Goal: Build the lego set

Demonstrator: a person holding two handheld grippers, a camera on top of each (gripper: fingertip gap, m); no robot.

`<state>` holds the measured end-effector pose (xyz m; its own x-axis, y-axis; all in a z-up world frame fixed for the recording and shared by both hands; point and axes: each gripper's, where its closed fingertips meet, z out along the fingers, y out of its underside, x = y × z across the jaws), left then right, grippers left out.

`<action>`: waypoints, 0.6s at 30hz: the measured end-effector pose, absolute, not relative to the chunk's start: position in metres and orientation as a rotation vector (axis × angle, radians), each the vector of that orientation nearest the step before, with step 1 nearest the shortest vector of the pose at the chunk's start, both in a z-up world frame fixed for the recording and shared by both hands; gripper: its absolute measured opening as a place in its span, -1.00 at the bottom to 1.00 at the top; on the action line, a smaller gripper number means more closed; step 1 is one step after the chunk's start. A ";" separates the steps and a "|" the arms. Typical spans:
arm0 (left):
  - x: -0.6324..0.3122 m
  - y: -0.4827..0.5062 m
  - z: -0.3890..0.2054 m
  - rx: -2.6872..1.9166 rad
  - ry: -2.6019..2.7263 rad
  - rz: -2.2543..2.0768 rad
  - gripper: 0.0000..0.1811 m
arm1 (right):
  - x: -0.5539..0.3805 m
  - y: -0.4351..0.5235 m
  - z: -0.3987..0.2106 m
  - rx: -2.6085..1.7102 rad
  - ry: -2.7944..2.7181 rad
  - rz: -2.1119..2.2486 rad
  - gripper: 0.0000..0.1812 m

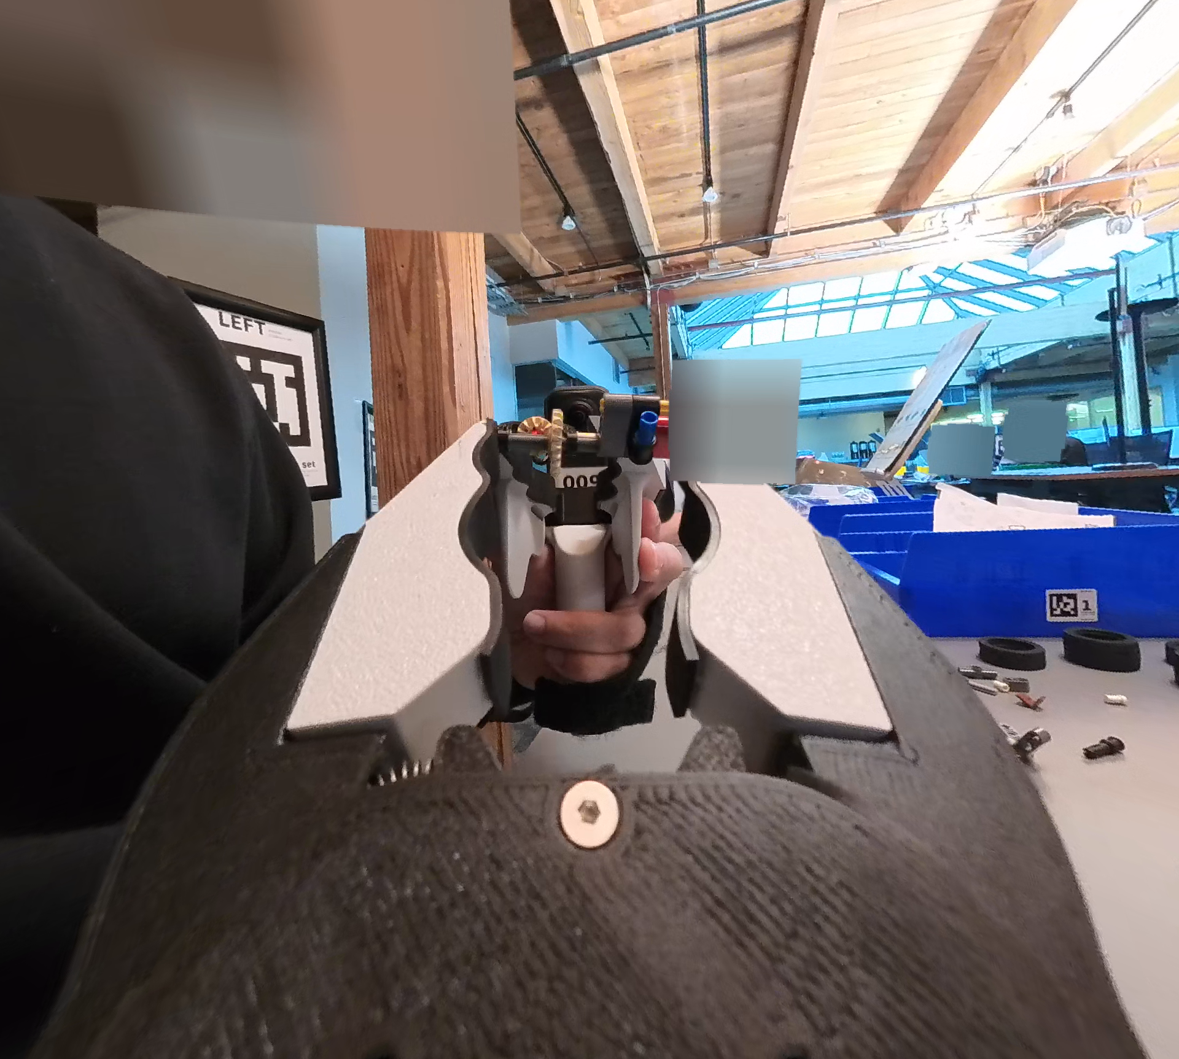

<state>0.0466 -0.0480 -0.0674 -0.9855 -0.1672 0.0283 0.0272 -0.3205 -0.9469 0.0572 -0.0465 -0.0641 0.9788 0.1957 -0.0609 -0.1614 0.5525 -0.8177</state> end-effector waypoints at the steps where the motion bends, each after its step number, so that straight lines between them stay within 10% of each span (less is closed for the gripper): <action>1: 0.047 -0.047 -0.067 -0.186 1.755 -2.452 -0.57 | 0.057 -0.046 -0.065 -0.971 -0.040 0.212 -0.40; 18: 0.054 -0.045 -0.071 -0.230 1.780 -2.420 -0.57 | 0.065 -0.044 -0.068 -0.974 0.006 0.193 -0.40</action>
<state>0.0537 -0.0452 -0.0714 -0.9802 -0.1924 0.0465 0.0129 -0.2966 -0.9549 0.0649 -0.0443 -0.0682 0.9828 0.1606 -0.0913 -0.1655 0.5462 -0.8211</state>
